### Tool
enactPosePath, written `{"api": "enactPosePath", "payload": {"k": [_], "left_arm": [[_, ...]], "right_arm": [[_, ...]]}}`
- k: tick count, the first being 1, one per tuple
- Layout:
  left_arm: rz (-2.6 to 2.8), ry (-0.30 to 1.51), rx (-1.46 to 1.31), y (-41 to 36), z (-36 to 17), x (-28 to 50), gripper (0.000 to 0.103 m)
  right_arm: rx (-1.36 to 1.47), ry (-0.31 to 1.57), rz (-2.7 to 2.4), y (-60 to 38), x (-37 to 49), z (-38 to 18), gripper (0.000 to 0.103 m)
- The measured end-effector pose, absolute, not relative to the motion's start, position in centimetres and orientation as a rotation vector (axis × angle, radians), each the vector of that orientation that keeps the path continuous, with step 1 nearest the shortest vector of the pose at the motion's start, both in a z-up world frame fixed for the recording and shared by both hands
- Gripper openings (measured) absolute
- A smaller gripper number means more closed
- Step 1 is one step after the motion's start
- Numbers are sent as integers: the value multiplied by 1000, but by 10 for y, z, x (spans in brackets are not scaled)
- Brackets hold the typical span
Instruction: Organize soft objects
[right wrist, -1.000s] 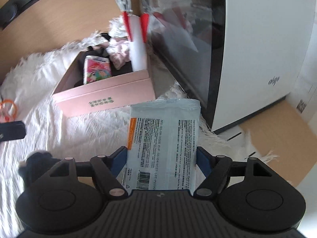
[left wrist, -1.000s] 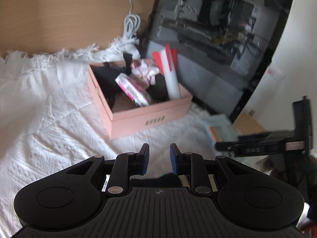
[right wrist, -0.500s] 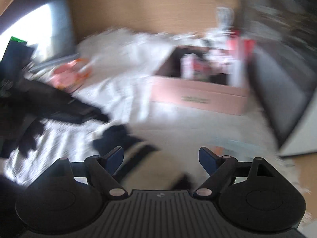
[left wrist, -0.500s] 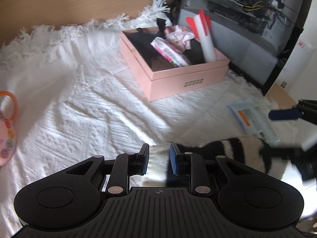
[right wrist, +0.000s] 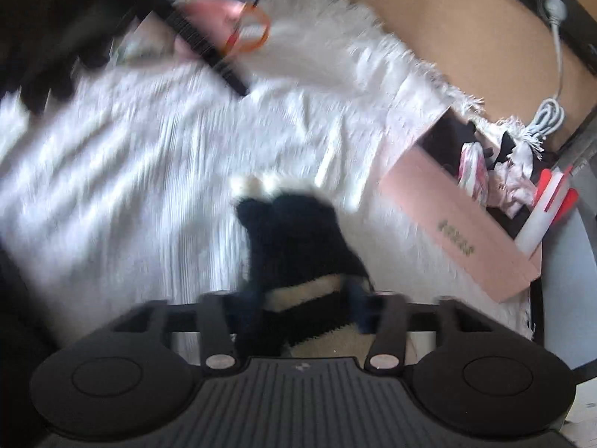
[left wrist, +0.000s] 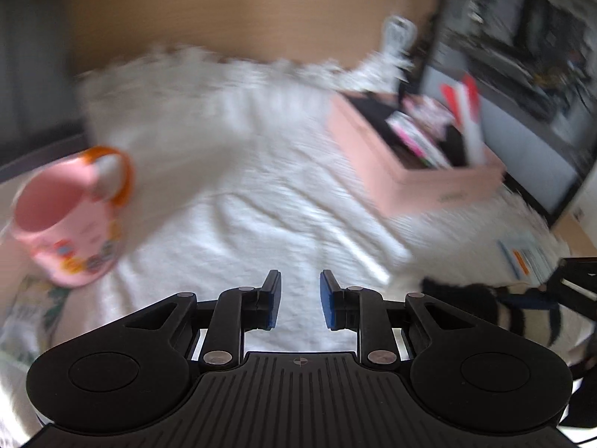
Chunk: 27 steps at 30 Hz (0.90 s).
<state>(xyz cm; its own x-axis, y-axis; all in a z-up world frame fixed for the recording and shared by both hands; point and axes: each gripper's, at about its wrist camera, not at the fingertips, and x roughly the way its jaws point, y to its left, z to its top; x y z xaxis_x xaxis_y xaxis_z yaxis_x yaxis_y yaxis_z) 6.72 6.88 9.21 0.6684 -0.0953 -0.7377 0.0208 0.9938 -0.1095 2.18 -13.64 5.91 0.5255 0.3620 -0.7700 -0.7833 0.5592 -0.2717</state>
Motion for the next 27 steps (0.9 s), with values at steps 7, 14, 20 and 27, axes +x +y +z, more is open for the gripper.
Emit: {"api": "enactPosePath", "payload": {"k": [7,14,20,27], "left_arm": [[81,813,-219,134,94,45,25],[89,838,-305,151,90,37,25],[-149,949,-403,106,69,51,25],[-339,1088,-473,53,41,70,25]], "right_arm": [[-277,775,834,-105,77,115,1],[-367,832,717,-137,88,87,69],[-66,1073,724,-205,88,50,73],[-44,973,807,-181,54,57,76]]}}
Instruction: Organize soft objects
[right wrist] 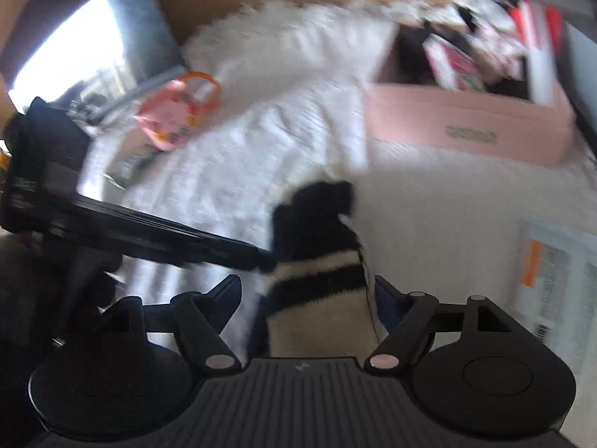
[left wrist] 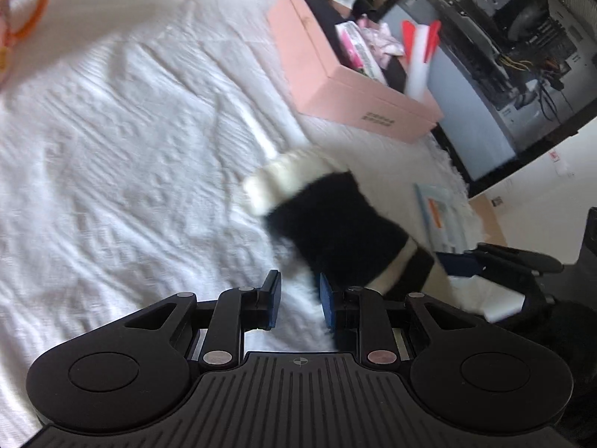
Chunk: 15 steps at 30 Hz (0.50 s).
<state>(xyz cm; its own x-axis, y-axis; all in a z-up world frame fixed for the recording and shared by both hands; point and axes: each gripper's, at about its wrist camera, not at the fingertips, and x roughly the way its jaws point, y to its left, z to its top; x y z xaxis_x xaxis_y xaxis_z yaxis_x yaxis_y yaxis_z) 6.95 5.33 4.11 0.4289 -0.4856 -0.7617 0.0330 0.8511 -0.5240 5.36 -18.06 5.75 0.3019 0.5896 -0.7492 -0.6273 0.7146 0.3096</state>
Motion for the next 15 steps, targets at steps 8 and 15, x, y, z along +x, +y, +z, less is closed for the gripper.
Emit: {"api": "enactPosePath", "payload": {"k": [8,15], "left_arm": [[-302,1017,-554,73,53,80,25],[-198,1042,-437,59,61,90,25]], "right_arm": [[-152,856,936,-130,29,67,76],[-357,788,614,-186,38,53,82]]}}
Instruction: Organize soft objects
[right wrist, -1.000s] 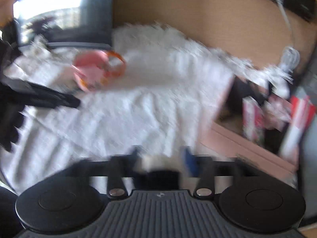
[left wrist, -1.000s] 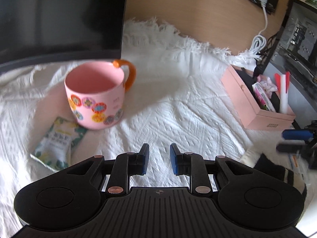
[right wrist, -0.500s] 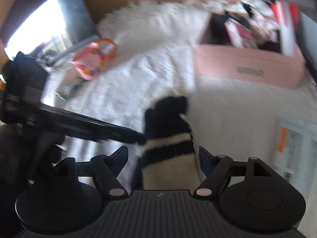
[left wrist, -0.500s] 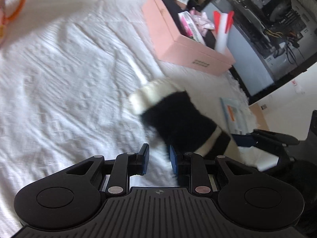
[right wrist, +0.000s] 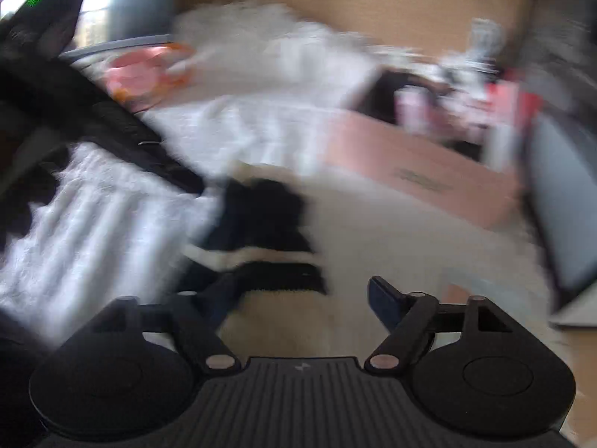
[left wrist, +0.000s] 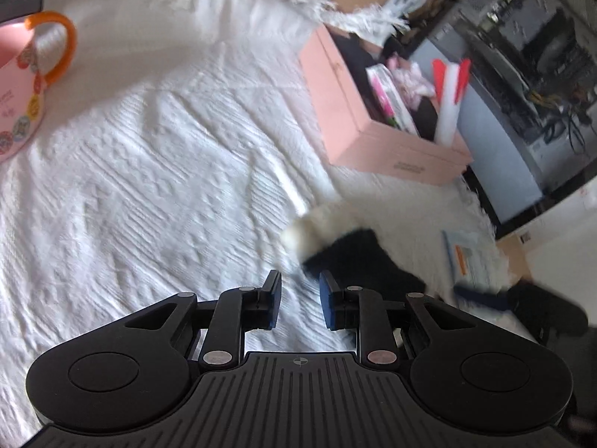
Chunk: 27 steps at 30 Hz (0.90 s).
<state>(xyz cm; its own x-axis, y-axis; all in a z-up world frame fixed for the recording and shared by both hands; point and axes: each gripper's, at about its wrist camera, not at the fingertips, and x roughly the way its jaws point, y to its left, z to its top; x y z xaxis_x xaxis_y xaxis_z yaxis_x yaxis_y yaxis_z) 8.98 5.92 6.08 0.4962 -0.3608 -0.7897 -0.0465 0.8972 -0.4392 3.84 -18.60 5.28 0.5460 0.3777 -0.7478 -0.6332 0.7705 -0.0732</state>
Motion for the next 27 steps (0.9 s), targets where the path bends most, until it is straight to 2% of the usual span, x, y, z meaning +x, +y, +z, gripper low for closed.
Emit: {"api": "enactPosePath", "payload": {"k": [5,10,18,24,27], "left_arm": [[-193,1048,-436,28,67,82,22],[-106,1021,-512,-1,63,72,22],[125,863,-620,-4,90,35,22],[102,1055,-457,-51,65,58,24],[101,1036,-362,-68,65,64,28]], "right_arm": [[-159,730,502,-253,52,68,82],[-56,683,435,-306,64,54,82],[59,817,411,-338,96,15,83],[26,781,422,-333,93,8,90],[17,785,430,-329,95,8,96]]}}
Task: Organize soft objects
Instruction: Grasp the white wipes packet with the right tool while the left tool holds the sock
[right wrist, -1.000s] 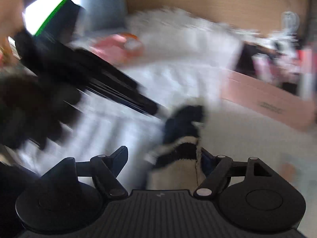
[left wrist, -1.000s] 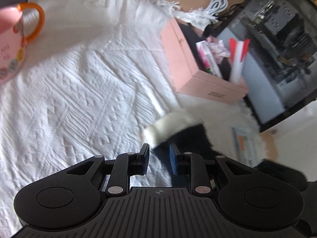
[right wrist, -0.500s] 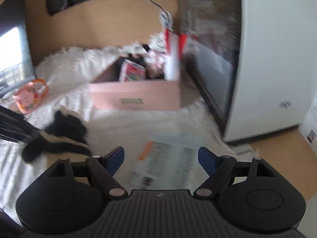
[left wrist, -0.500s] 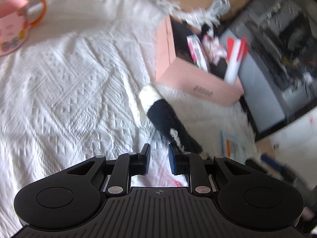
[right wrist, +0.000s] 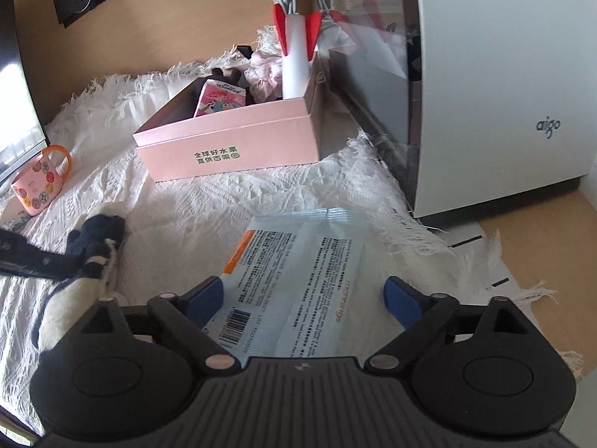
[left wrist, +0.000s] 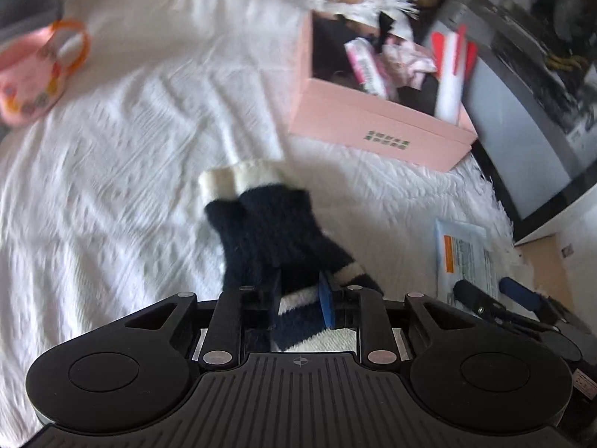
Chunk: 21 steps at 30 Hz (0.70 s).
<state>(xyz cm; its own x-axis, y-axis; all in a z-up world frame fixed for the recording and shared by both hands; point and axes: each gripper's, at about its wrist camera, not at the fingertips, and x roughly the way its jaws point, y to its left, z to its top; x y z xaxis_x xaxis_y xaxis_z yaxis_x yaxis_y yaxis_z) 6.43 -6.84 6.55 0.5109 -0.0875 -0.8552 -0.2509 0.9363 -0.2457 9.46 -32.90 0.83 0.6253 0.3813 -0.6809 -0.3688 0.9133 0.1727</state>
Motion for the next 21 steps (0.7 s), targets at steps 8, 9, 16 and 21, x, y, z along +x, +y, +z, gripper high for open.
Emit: {"api": "enactPosePath", "payload": {"k": [8,9,16,21], "left_arm": [[95,980,-228,-94,58,68,38],[82,972,-206,-93,57,68,39],[105,911,-58,-91,66,47,41],[153,875,-301,-57,72,34,38]], "right_arm": [[-41,779,466,-325,92,6,103],[-48,779,468,-325,92,6,103],[-68,777,473,-324,90,6,103],[-71,764,483,-326,87,4,103]]}}
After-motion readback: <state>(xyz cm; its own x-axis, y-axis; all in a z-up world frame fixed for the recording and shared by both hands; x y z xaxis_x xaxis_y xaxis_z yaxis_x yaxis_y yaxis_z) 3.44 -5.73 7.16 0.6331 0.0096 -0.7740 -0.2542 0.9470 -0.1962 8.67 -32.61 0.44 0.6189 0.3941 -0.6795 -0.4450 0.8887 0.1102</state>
